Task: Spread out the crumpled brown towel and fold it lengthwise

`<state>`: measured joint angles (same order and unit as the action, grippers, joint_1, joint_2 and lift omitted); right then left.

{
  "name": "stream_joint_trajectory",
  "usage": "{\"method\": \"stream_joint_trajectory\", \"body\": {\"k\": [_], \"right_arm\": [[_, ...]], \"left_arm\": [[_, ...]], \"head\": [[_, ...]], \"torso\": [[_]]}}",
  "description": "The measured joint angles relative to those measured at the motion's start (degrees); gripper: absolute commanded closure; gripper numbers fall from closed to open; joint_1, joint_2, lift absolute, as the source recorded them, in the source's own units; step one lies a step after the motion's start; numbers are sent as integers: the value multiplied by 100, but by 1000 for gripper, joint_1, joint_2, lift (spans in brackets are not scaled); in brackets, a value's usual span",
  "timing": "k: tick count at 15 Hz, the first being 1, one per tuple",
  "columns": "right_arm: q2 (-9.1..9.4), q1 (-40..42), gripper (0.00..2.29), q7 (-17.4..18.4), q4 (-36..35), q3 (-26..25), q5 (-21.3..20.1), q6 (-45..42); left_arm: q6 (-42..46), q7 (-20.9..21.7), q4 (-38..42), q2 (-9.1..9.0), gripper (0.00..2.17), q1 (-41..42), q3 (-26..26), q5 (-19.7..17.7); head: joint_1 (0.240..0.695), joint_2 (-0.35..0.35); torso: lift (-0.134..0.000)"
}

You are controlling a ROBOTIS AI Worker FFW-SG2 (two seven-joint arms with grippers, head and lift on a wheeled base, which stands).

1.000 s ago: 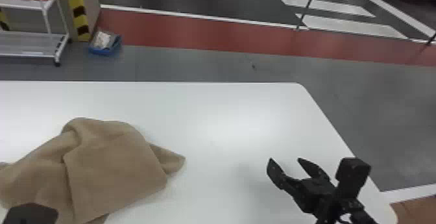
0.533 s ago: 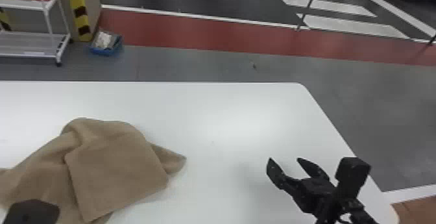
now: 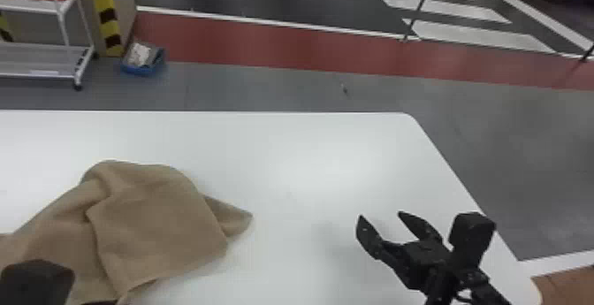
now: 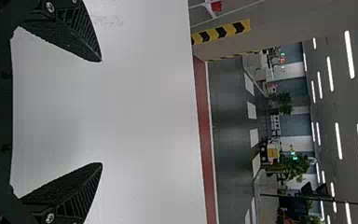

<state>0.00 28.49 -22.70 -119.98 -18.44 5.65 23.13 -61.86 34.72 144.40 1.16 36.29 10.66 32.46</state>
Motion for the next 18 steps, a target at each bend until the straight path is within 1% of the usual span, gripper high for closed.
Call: {"method": "stream_joint_trajectory", "body": {"k": [1, 2, 3, 4, 5, 6, 7, 8, 9, 10, 11, 12, 14, 16, 18], "right_arm": [[0, -10, 87, -137, -1, 82, -253, -99], [0, -33, 83, -346, -6, 176, -540, -191], [0, -82, 73, -659, -13, 313, -969, -409], [0, -151, 73, -874, -11, 481, -1451, -726], [0, -254, 80, -1012, 25, 733, -2091, -1132], [-17, -369, 90, -1054, 85, 1016, -2702, -1437], [-98, -479, 103, -1098, 154, 1261, -3152, -1589], [-247, -623, 134, -1227, 253, 1522, -3601, -1669], [-376, -792, 147, -1477, 360, 1724, -4000, -1718], [-446, -993, 151, -1873, 470, 1866, -4363, -1771], [-469, -1174, 154, -2244, 550, 1944, -4627, -1861], [-480, -1369, 178, -2604, 616, 2004, -4889, -2016], [-497, -1724, 221, -3084, 740, 2166, -5338, -2195], [-541, -2046, 289, -3386, 903, 2304, -5679, -2225], [-639, -2249, 289, -3658, 1051, 2425, -5950, -2228]], "left_arm": [[-1, 108, 140, 0, 940, -3, -7, 2], [-8, 188, 261, -1, 940, -6, -21, 2], [-14, 272, 411, -6, 940, -4, -64, -8], [-23, 330, 554, -13, 940, 11, -144, -35], [-39, 390, 712, -26, 940, 33, -266, -69], [-61, 427, 839, -41, 940, 49, -394, -101], [-73, 447, 917, -57, 940, 58, -496, -137], [-83, 472, 970, -78, 940, 63, -609, -196], [-93, 504, 992, -95, 940, 62, -692, -245], [-114, 543, 999, -108, 940, 49, -740, -267], [-138, 580, 1000, -112, 940, 31, -765, -274], [-160, 596, 1002, -114, 940, 14, -783, -278], [-179, 608, 1003, -116, 940, -4, -804, -279], [-189, 638, 1022, -116, 940, -8, -827, -277], [-199, 641, 1043, -116, 940, -9, -851, -279]], "head": [[695, -248], [695, -225], [695, -206], [695, -175], [695, -136], [695, -100], [695, -25], [695, 8], [695, 31], [695, 53], [695, 86], [695, 97], [695, 119], [695, 130], [695, 132]], "torso": [[-124], [-124], [-124], [-124], [-124], [-124], [-124], [-124], [-124], [-124], [-124], [-124], [-124], [-124], [-124]]}}
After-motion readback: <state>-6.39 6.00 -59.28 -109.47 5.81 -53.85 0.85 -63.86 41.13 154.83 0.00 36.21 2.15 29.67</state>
